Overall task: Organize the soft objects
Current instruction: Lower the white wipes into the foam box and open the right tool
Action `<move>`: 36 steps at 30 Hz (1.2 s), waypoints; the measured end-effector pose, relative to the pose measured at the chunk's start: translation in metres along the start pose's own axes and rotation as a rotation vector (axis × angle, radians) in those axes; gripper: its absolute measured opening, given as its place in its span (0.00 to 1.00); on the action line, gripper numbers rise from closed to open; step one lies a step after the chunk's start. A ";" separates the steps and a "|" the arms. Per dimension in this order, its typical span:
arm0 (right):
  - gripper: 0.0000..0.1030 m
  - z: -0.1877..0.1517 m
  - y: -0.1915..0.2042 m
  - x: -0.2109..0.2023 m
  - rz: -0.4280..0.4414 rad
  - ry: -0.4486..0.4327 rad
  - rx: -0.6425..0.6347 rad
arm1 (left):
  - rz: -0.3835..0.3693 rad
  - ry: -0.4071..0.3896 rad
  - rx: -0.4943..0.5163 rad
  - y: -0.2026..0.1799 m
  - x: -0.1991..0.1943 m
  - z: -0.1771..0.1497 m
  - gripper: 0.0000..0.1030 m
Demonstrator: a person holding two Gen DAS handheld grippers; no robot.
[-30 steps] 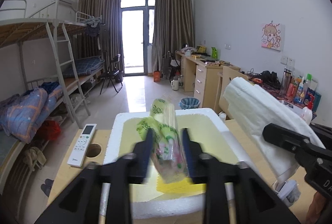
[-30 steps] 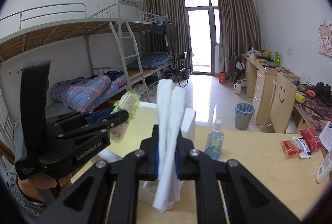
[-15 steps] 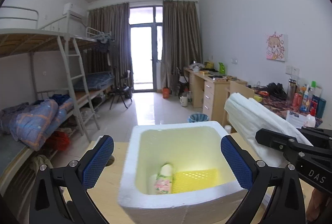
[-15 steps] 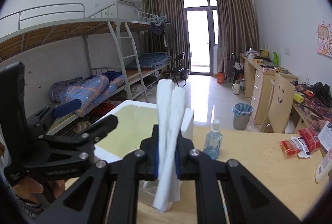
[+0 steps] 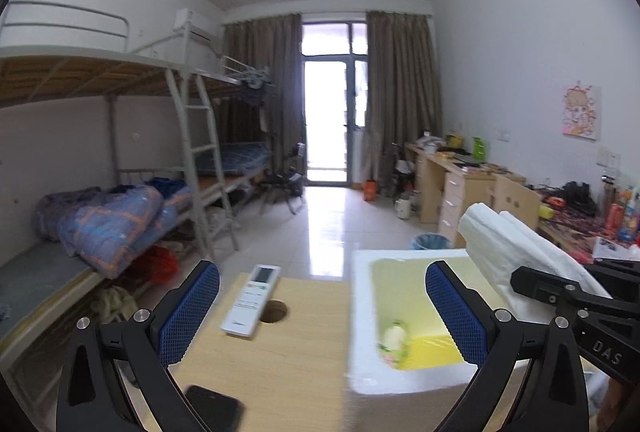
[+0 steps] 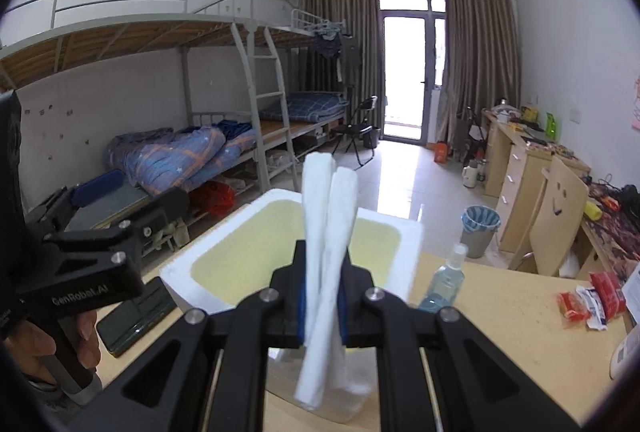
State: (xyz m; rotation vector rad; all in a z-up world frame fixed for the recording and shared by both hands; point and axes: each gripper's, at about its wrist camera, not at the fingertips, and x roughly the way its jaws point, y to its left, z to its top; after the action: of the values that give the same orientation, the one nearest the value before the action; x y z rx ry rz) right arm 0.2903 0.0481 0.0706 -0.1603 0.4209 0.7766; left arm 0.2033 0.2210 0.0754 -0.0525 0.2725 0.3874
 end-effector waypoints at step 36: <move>0.75 0.007 0.007 0.026 0.030 0.030 0.016 | 0.050 -0.007 -0.042 0.026 -0.002 -0.007 1.00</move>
State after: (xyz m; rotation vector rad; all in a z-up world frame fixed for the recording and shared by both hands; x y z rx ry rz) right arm 0.3041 0.0716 0.0665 -0.1511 0.4588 0.8010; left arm 0.1902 0.2437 0.0697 -0.0853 0.2589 0.4426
